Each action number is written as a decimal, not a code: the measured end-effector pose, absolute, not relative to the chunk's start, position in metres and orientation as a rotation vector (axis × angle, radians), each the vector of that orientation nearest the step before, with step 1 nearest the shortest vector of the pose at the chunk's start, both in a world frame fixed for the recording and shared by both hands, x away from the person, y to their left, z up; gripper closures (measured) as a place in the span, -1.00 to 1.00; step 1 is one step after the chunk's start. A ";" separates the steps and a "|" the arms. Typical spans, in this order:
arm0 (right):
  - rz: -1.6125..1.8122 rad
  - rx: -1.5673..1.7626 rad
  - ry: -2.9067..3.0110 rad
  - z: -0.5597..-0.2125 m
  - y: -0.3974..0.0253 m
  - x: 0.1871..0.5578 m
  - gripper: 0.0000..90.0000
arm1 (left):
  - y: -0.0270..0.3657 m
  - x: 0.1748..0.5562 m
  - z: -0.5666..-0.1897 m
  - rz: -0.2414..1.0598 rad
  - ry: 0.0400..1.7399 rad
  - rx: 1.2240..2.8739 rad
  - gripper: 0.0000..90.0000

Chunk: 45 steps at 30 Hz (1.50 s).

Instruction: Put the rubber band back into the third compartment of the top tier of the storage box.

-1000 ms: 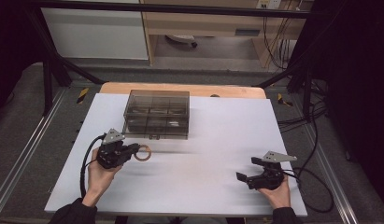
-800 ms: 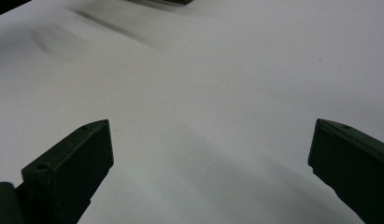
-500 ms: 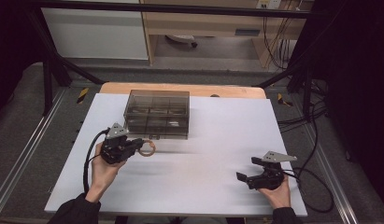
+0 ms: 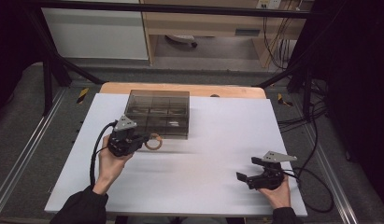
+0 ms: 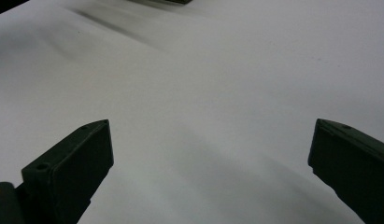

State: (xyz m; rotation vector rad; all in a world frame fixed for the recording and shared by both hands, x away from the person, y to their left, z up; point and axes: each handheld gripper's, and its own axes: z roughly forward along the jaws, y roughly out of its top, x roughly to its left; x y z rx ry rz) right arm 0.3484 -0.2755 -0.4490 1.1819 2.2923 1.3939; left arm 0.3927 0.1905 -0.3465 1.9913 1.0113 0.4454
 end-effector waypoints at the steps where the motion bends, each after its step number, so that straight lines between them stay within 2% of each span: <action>1: 1.395 1.180 2.292 -0.449 -0.276 0.348 -0.98 | 0.189 0.394 -0.346 0.447 1.011 1.989 0.90; 45: 1.397 1.178 2.294 -0.449 -0.276 0.349 -0.98 | 0.147 0.434 -0.331 0.479 1.016 2.018 0.90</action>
